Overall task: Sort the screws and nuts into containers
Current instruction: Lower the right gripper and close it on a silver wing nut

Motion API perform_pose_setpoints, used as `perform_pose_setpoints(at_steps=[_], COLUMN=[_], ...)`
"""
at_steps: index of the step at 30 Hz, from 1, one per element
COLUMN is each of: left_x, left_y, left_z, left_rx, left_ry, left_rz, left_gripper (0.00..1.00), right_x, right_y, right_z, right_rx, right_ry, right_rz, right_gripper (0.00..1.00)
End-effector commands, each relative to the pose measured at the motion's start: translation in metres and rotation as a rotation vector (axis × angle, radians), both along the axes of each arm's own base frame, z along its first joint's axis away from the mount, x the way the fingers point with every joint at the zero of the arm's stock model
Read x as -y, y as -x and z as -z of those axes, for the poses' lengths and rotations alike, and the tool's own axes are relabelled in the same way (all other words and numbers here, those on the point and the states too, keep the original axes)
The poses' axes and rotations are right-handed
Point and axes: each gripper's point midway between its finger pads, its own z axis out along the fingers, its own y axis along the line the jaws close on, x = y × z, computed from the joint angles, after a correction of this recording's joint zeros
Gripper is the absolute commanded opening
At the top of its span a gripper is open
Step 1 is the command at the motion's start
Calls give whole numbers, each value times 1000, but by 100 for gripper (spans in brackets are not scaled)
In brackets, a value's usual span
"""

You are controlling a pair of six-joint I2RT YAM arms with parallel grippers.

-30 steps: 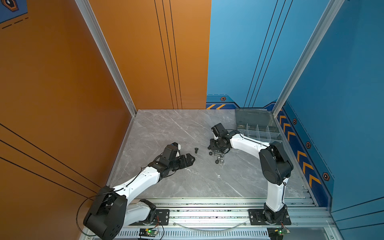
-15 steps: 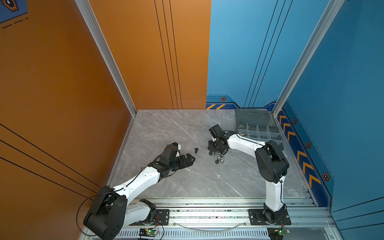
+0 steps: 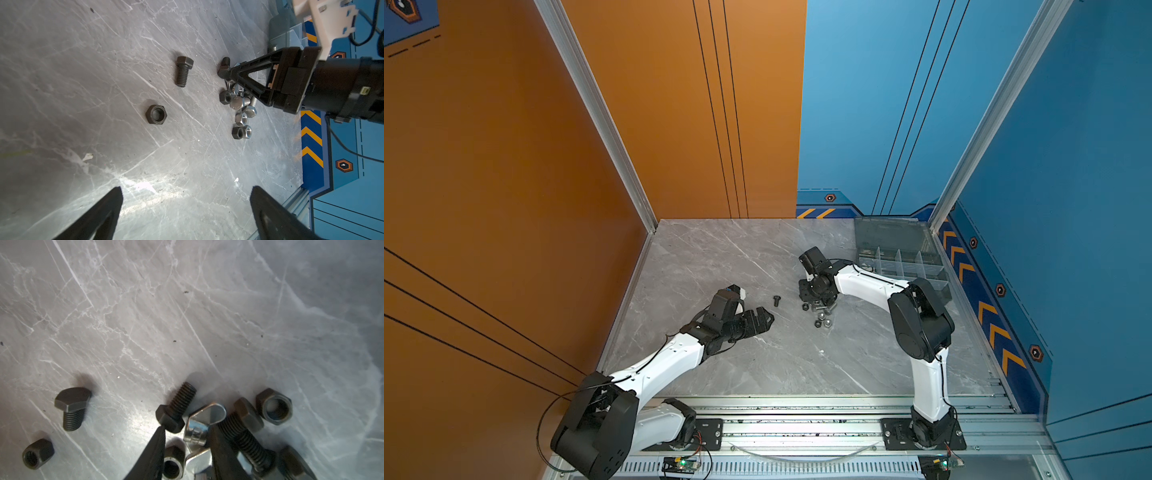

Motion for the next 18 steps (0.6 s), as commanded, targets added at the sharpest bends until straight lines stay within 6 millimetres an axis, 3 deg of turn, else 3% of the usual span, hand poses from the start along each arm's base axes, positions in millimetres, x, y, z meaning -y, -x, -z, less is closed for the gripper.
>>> perform_pose_setpoints(at_steps=[1,12,13,18], left_x=[-2,0,0,0], left_y=[-2,-3,-3,-3], left_z=[2,4,4,5], left_rx=[1,-4,-4,-5], left_ry=[-15,-8,-8,-7], left_rz=[-7,-1,0,1], left_gripper=[98,98,98,98], right_x=[11,12,13,6], right_y=[-2,3,6,10], right_z=[4,6,20,24], right_rx=[-13,-29,-56,-72], right_ry=[54,62,77,73], right_rz=[1,-19,-24,-56], right_gripper=[38,37,37,37])
